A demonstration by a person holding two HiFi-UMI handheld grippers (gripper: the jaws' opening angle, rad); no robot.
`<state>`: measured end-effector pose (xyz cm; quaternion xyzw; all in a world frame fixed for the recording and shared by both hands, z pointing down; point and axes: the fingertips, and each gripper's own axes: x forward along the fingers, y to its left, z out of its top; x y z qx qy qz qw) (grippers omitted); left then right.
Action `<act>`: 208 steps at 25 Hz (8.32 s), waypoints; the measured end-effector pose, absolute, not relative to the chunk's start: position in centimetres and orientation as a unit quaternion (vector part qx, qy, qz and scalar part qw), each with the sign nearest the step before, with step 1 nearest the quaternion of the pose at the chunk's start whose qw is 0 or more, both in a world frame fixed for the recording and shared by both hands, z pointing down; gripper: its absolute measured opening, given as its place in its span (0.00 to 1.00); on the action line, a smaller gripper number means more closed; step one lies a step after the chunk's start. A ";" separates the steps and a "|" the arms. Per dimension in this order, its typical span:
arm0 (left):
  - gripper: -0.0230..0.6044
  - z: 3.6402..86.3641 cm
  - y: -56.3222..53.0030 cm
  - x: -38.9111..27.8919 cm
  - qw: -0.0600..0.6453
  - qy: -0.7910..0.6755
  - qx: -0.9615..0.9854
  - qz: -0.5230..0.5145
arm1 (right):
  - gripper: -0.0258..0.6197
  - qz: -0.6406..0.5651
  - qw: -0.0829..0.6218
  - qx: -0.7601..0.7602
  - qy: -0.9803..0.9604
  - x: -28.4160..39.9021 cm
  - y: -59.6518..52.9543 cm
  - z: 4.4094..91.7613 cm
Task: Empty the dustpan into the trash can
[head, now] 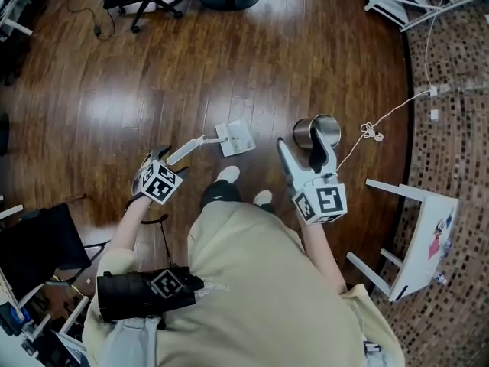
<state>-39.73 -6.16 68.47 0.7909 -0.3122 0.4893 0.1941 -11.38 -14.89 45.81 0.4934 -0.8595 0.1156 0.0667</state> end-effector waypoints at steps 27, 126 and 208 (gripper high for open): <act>0.54 77.2 -9.4 -37.7 0.224 -0.265 0.782 0.518 | 0.59 0.130 0.074 0.531 -0.834 -10.4 -13.0 46.9; 0.04 42.7 -21.5 -4.7 0.117 -0.034 0.819 0.561 | 0.58 0.132 -0.096 0.741 -0.651 16.1 1.8 45.6; 0.04 48.9 -19.8 31.4 0.276 -0.017 0.717 0.639 | 0.53 0.171 -0.194 0.814 -0.520 35.5 13.4 49.7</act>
